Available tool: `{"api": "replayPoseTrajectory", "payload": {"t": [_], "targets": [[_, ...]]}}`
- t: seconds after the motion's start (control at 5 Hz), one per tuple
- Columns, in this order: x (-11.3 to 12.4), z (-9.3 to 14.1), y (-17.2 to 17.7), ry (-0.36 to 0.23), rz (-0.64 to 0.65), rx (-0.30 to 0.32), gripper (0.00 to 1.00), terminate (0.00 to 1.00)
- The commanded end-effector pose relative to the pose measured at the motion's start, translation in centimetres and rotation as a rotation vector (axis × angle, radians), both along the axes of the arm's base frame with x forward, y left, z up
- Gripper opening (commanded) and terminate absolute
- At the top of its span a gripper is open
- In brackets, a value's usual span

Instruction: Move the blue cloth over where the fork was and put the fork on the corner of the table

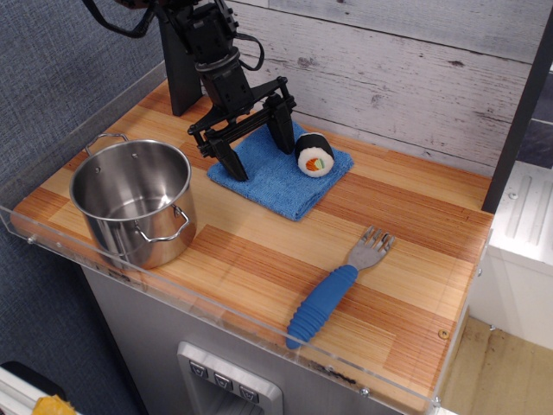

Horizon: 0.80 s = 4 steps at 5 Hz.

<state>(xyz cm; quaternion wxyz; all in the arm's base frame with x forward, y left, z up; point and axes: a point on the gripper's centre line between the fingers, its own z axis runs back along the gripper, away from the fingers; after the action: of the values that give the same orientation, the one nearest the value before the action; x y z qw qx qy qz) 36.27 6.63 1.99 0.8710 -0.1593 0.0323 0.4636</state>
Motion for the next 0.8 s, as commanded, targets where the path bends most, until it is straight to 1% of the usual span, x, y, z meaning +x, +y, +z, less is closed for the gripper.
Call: {"api": "replayPoseTrajectory", "payload": {"t": [0.0,0.2,0.4,0.6], "targets": [[-0.3,0.5,-0.7,-0.025,-0.01,0.031,1.0,0.0],[-0.6,-0.8,-2.1,0.014,-0.078,0.123,1.0,0.0],[-1.2,-1.9,-4.4,0.026,-0.167,0.154,1.0,0.0],[-1.9,-2.6,-6.8,0.03,-0.236,0.157,1.0,0.0]]}}
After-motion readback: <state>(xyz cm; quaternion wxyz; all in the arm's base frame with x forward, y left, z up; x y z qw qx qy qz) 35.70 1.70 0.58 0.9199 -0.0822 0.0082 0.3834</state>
